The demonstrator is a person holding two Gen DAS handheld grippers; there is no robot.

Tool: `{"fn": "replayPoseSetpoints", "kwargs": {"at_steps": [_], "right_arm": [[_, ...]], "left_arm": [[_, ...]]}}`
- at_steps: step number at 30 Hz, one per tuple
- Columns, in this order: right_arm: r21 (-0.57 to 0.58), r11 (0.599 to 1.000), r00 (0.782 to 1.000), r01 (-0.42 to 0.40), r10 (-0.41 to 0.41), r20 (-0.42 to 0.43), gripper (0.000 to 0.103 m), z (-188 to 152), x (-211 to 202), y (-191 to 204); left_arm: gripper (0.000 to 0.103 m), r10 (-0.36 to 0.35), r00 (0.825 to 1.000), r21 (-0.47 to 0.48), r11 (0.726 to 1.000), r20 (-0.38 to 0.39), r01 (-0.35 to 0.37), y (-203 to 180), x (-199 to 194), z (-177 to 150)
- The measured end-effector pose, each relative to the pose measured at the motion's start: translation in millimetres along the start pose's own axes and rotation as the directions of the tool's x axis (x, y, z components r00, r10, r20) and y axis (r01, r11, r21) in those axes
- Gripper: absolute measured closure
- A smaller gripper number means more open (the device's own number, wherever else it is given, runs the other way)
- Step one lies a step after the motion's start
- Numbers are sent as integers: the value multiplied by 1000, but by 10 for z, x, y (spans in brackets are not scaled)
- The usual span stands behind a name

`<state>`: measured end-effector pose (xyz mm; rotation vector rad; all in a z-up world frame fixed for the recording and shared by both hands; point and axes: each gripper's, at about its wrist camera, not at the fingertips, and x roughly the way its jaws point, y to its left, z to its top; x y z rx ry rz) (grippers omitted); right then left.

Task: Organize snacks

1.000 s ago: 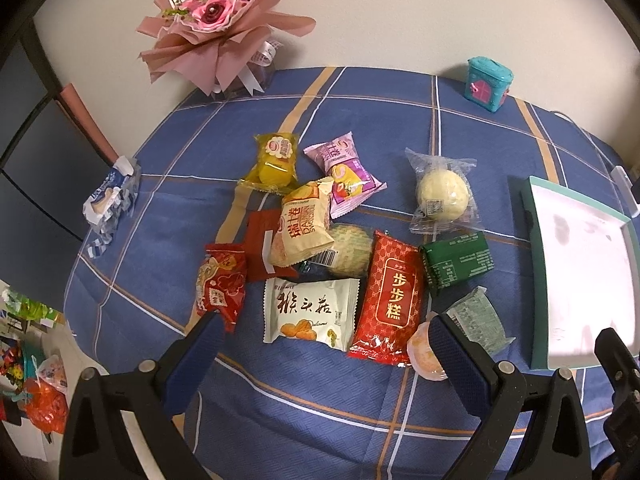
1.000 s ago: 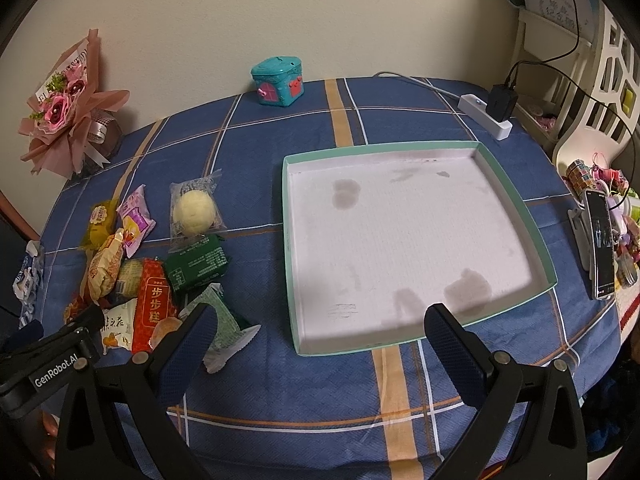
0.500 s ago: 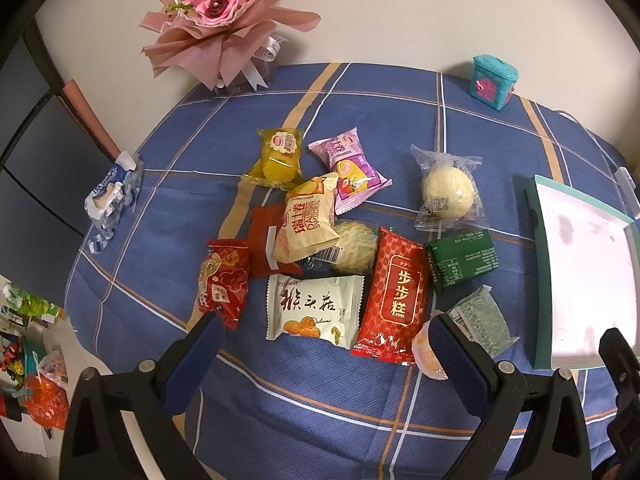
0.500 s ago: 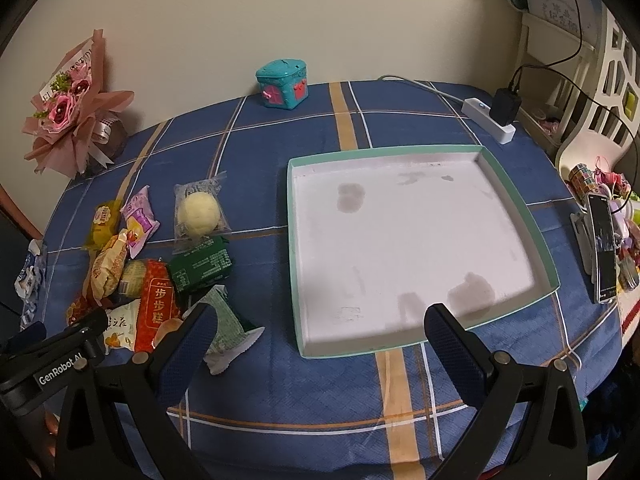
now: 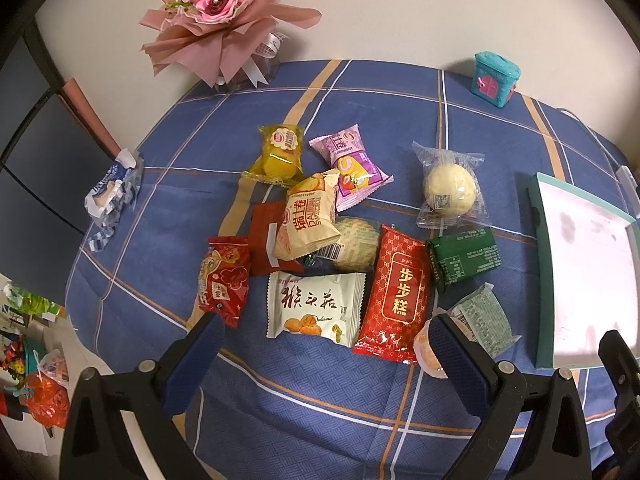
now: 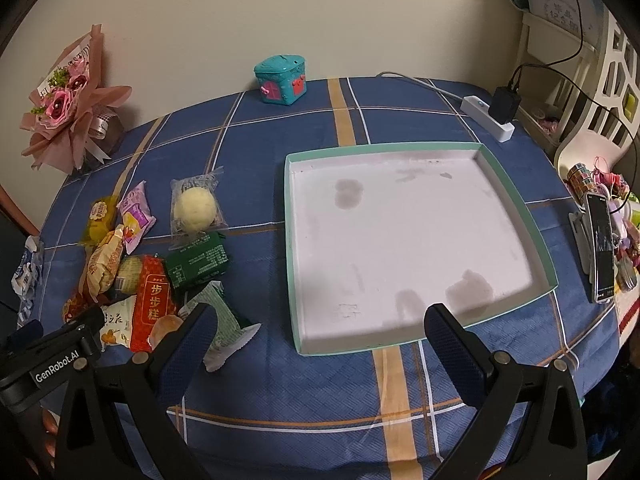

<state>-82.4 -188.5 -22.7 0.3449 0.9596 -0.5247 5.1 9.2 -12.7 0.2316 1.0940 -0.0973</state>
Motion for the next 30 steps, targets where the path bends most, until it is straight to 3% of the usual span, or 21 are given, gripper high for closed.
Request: {"fn": "replayPoseSetpoints", "kwargs": {"at_steps": [20, 24, 30], "right_arm": [[-1, 1000, 1000, -6, 6, -8, 0, -14, 32, 50], [-16, 999, 999, -32, 31, -13, 0, 8, 81, 159], [-48, 993, 991, -110, 106, -85, 0, 57, 290, 472]], "left_arm": [[0, -6, 1000, -11, 1000, -10, 6, 75, 33, 7], [0, 5, 1000, -52, 999, -14, -6, 236, 69, 46], [0, 5, 999, -149, 989, -44, -12, 578, 206, 103]]}}
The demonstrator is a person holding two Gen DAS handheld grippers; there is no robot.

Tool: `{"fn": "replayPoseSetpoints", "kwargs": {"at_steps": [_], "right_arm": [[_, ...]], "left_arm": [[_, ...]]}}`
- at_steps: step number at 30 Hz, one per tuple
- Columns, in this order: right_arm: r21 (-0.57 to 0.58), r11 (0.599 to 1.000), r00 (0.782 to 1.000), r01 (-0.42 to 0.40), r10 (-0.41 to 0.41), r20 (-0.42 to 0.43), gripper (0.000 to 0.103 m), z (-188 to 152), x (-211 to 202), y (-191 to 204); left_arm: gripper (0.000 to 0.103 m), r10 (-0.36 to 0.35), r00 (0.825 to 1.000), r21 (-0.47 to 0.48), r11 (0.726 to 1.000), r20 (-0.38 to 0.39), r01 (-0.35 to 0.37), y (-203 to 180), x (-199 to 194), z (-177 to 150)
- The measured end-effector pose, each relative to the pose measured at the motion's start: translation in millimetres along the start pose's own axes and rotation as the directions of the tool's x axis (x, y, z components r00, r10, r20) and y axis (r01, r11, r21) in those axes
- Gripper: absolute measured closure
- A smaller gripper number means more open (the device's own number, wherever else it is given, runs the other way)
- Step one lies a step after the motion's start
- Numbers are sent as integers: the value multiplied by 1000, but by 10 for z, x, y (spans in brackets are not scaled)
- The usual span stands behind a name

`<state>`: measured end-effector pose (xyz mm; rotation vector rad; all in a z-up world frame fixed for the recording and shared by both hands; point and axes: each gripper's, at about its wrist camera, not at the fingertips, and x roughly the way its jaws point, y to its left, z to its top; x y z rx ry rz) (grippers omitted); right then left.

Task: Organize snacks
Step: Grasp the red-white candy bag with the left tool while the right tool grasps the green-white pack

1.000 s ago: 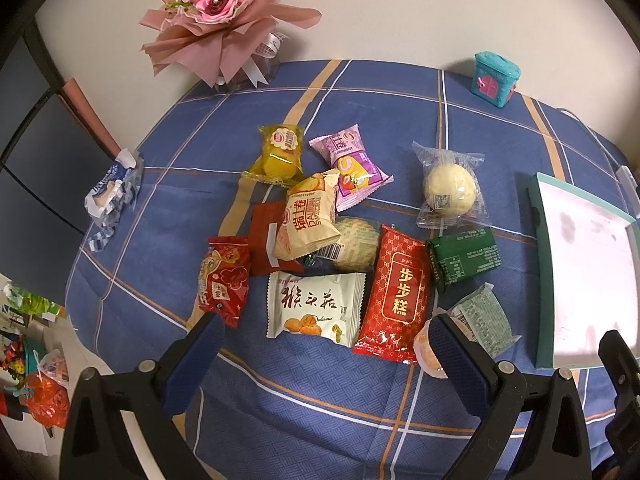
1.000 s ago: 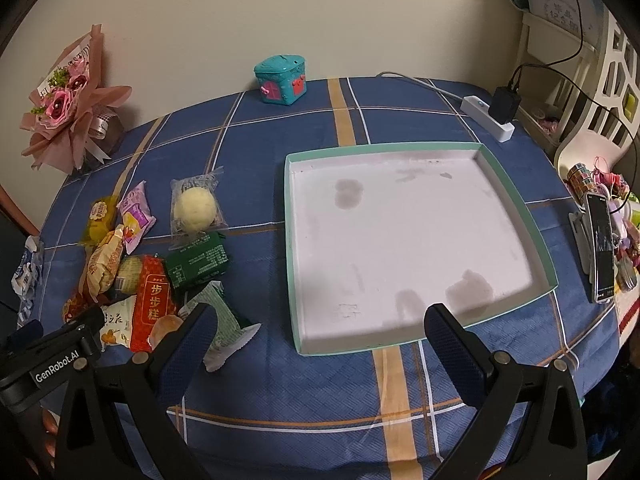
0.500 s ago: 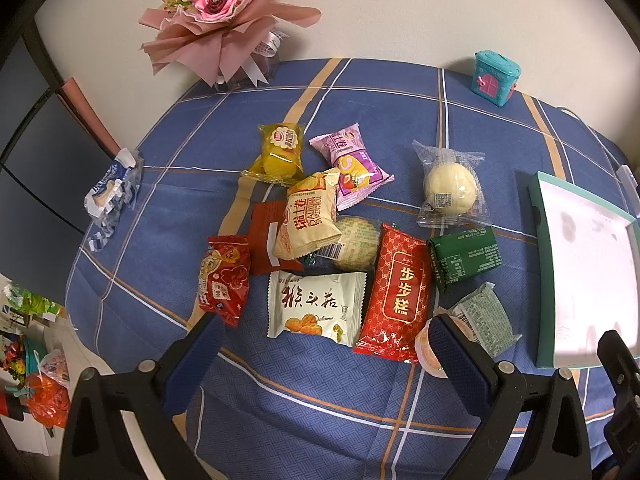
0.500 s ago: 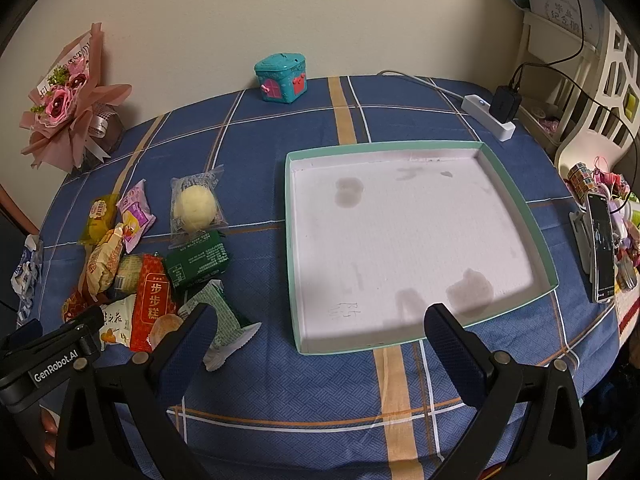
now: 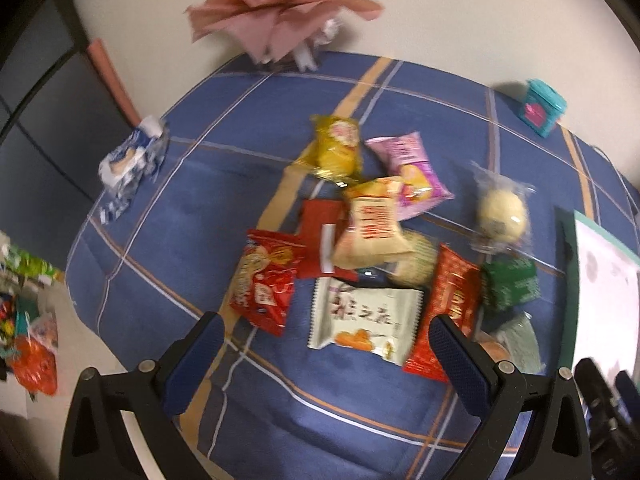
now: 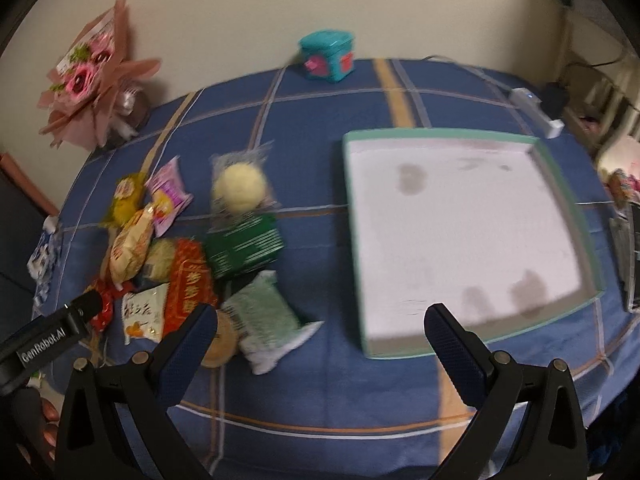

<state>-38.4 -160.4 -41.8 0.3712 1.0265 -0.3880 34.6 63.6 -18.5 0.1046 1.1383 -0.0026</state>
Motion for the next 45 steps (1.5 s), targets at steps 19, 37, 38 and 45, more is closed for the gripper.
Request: {"fn": "replayPoseSetpoints", "kwargs": {"at_steps": [19, 37, 38, 45], "right_arm": [[-54, 997, 988, -48, 39, -147, 4, -16, 522, 385], [-5, 998, 979, -70, 68, -194, 27, 139, 767, 276], [-2, 997, 979, -71, 70, -191, 27, 146, 755, 252], [-23, 998, 977, -52, 46, -208, 28, 132, 787, 231]], "left_arm": [[11, -69, 981, -200, 979, -182, 31, 776, 749, 111], [28, -76, 987, -173, 984, -140, 51, 817, 1016, 370], [31, -79, 987, -170, 984, -140, 55, 807, 1032, 385], [59, -107, 981, -163, 983, -163, 80, 689, 1140, 428]]}}
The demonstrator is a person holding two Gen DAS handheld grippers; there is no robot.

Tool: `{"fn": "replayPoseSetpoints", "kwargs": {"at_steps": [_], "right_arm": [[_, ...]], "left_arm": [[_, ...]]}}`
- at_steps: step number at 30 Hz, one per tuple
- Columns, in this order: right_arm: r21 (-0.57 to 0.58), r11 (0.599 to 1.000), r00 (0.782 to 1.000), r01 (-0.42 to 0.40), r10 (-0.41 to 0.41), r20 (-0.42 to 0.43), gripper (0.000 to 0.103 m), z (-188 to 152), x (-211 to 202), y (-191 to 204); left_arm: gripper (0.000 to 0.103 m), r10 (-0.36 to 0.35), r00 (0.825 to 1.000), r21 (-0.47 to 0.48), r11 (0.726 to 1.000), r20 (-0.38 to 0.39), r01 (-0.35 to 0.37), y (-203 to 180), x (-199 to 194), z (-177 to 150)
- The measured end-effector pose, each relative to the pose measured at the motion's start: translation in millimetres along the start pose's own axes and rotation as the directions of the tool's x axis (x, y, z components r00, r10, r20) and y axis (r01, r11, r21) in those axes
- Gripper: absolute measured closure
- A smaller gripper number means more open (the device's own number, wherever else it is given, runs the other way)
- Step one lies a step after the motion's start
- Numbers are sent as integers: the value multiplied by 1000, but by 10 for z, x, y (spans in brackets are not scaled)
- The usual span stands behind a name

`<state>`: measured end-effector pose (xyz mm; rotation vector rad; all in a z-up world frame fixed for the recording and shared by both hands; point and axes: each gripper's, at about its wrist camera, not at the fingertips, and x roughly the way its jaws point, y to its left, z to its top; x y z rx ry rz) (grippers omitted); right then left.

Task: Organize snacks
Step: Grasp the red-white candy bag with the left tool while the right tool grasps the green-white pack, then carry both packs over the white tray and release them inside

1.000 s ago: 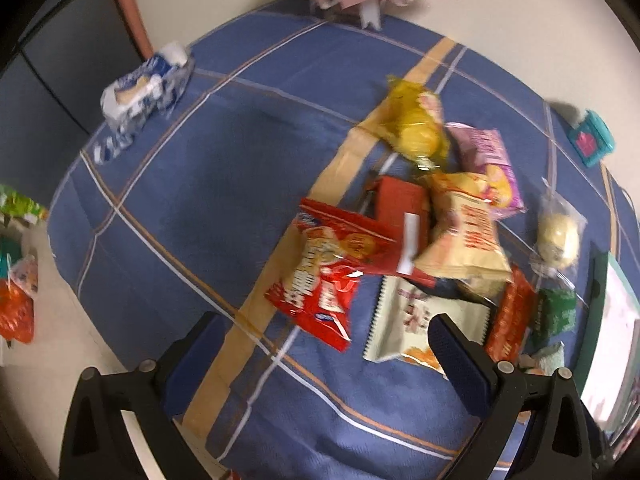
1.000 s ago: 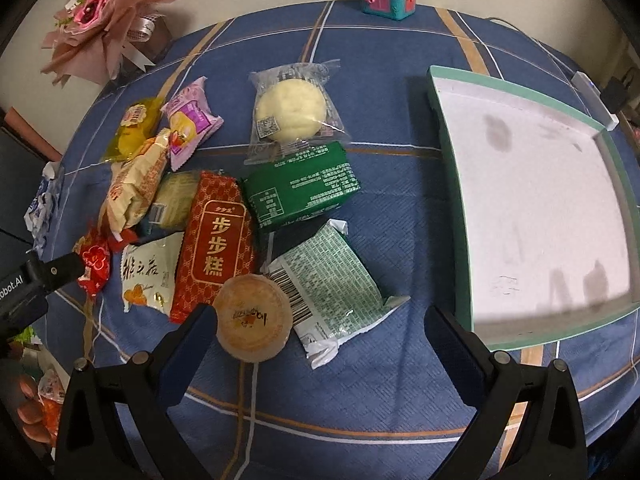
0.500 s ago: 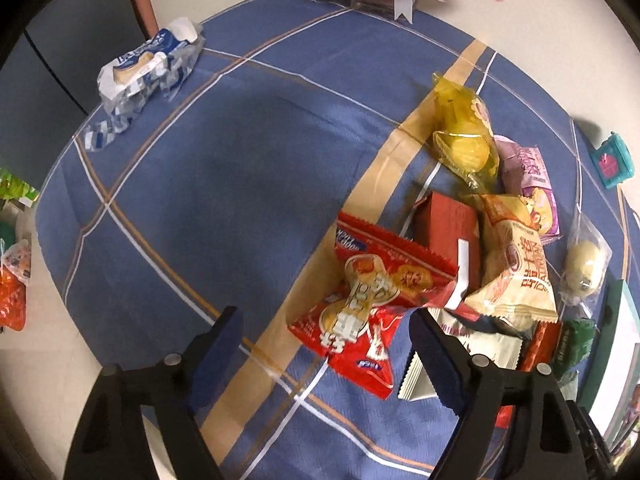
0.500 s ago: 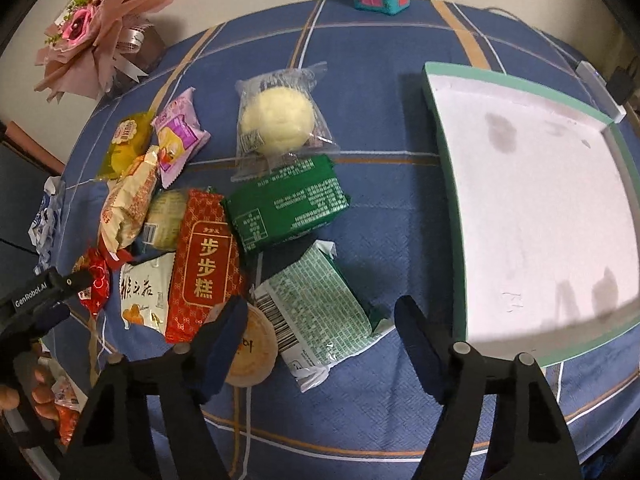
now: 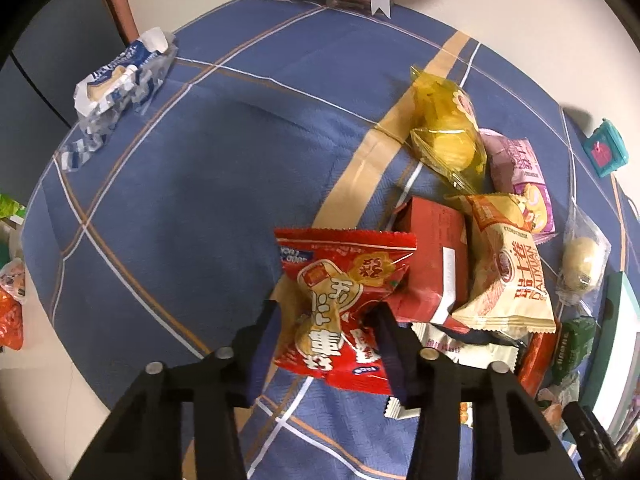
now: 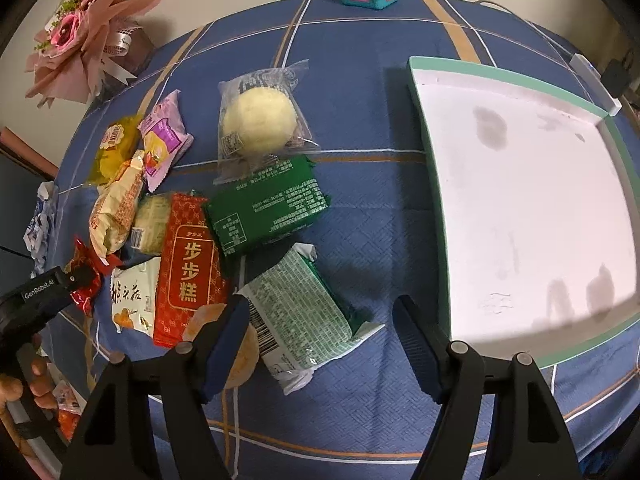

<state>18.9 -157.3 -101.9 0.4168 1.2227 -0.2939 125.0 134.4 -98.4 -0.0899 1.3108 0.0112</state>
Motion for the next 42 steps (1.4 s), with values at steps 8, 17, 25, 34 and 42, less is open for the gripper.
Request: {"fn": "replayPoseSetpoints", "kwargs": {"at_steps": [8, 17, 25, 34, 42], "right_arm": [[-65, 998, 1000, -11, 10, -11, 28, -66, 17, 149], [-31, 997, 997, 71, -71, 4, 28, -24, 6, 12], [-117, 993, 999, 19, -23, -38, 28, -95, 69, 195], [-126, 991, 997, 51, -58, -55, 45, -70, 254, 244], [-129, 992, 1000, 10, -13, -26, 49, 20, 133, 292]], "left_arm": [[60, -21, 998, 15, 1000, -56, 22, -94, -8, -109], [60, -32, 996, 36, 999, -78, 35, -244, 12, -191], [60, -35, 995, 54, 998, -90, 40, -299, 61, -131], [60, -32, 995, 61, 997, -91, 38, -301, 121, -197], [68, -40, 998, 50, 998, -40, 42, -312, -21, -221]]}}
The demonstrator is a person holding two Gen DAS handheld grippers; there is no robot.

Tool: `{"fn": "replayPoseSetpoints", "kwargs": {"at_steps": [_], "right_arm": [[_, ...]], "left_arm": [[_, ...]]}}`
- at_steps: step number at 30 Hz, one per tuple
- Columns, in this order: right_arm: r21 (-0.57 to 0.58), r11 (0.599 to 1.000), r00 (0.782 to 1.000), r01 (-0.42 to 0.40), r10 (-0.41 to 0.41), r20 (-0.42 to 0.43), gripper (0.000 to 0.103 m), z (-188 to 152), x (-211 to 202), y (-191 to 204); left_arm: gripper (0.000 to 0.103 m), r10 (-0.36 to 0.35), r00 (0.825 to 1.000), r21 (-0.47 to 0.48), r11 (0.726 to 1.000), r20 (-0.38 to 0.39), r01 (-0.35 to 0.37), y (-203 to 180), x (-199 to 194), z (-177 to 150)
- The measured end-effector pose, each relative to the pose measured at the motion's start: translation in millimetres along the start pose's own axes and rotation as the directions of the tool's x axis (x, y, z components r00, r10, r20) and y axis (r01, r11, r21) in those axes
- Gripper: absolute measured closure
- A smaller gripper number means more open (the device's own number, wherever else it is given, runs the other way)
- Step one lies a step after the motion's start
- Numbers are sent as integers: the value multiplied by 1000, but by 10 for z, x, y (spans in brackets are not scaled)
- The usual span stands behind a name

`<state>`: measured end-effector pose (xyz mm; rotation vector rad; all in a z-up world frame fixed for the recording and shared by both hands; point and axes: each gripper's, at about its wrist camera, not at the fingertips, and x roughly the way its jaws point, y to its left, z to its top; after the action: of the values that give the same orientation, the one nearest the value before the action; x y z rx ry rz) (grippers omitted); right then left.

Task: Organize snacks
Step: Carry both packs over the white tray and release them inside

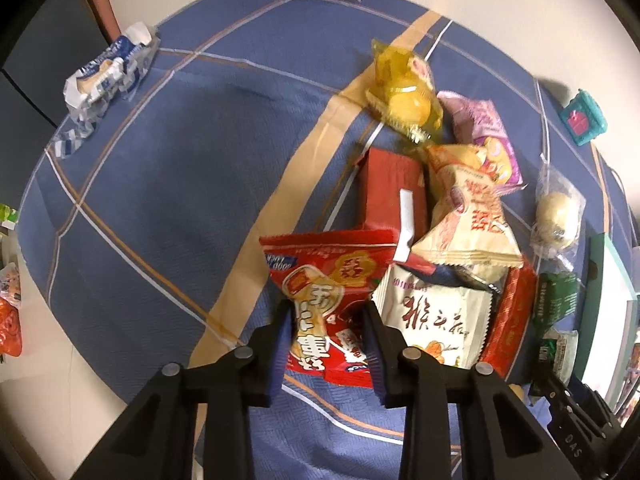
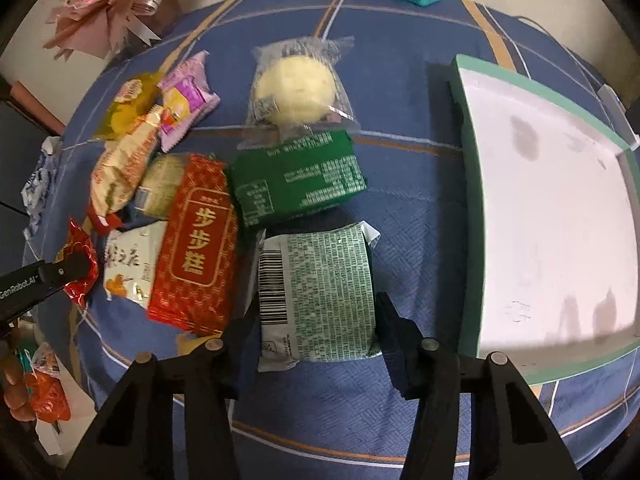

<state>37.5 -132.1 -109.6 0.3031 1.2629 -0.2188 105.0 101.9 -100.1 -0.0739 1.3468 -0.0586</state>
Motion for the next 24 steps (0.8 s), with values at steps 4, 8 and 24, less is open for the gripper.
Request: {"fn": "replayPoseSetpoints", "kwargs": {"at_steps": [4, 8, 24], "right_arm": [[17, 999, 999, -35, 35, 39, 49, -99, -311, -117], [39, 997, 992, -70, 65, 105, 49, -74, -574, -202], [396, 918, 979, 25, -103, 178, 49, -17, -799, -1621]], "left_arm": [[68, -6, 999, -1, 1000, 46, 6, -41, -155, -13], [68, -25, 995, 9, 1000, 91, 25, -89, -365, -24], [68, -147, 983, 394, 914, 110, 93, -1860, -857, -156]]}}
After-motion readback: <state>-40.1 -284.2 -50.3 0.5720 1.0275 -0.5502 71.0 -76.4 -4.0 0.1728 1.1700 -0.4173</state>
